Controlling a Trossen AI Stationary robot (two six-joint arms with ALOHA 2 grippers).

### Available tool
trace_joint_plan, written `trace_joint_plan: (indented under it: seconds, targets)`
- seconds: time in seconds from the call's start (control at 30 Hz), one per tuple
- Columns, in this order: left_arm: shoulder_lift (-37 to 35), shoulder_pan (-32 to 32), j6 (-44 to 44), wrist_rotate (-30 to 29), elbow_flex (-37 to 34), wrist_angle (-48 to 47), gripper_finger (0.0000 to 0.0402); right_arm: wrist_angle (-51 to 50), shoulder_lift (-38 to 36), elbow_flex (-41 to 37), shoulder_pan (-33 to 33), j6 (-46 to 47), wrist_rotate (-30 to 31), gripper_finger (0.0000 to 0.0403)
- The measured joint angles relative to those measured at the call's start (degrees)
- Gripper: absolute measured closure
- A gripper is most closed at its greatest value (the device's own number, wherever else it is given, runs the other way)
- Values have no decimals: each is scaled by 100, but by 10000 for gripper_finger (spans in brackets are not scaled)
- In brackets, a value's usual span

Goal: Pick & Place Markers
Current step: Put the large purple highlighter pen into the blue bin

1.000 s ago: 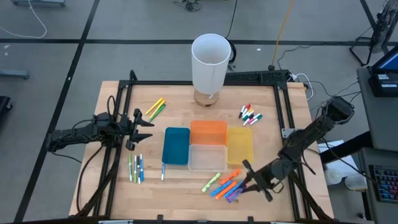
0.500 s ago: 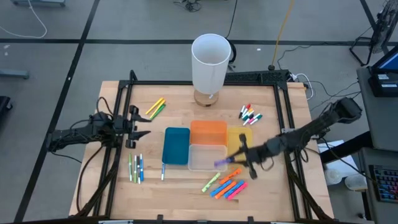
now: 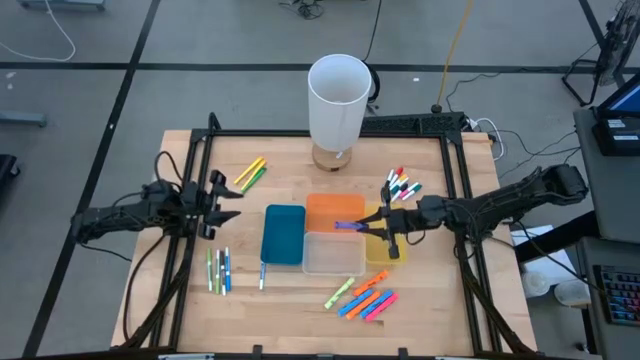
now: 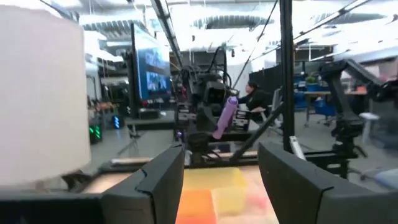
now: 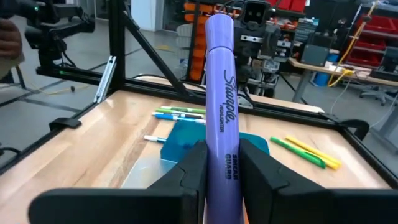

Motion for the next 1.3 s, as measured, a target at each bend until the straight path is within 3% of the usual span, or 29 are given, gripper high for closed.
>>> trace_joint_plan:
  seconds: [0.17,0.3,0.43,0.57,0.67,0.9,1.13,1.3]
  targets:
    - [383,0,-276,-160,0,554,192,21,2,0,4,-197,0,345]
    - [1007,-5,-276,-657,0,841,192,371,95,0,4,-189,0,344]
    - [2226,-165,137,-825,0,1964,192,1120,461,-2,7,-196,0,342]
    - [3681,-526,1117,-748,5,3687,192,2074,1027,0,7,-401,4,346]
    - [4660,-770,1841,-732,220,4415,192,2640,1335,126,-3,-581,7,346]
    - [6368,-1007,2278,-732,1647,4427,192,2366,1996,1007,-37,-1072,17,346]
    - [7406,-1010,2472,-703,2626,4383,192,2237,2335,1310,-30,-1276,268,346]
    - [7799,-1014,2492,20,2965,4385,192,2374,2331,1325,-79,-1406,643,346]
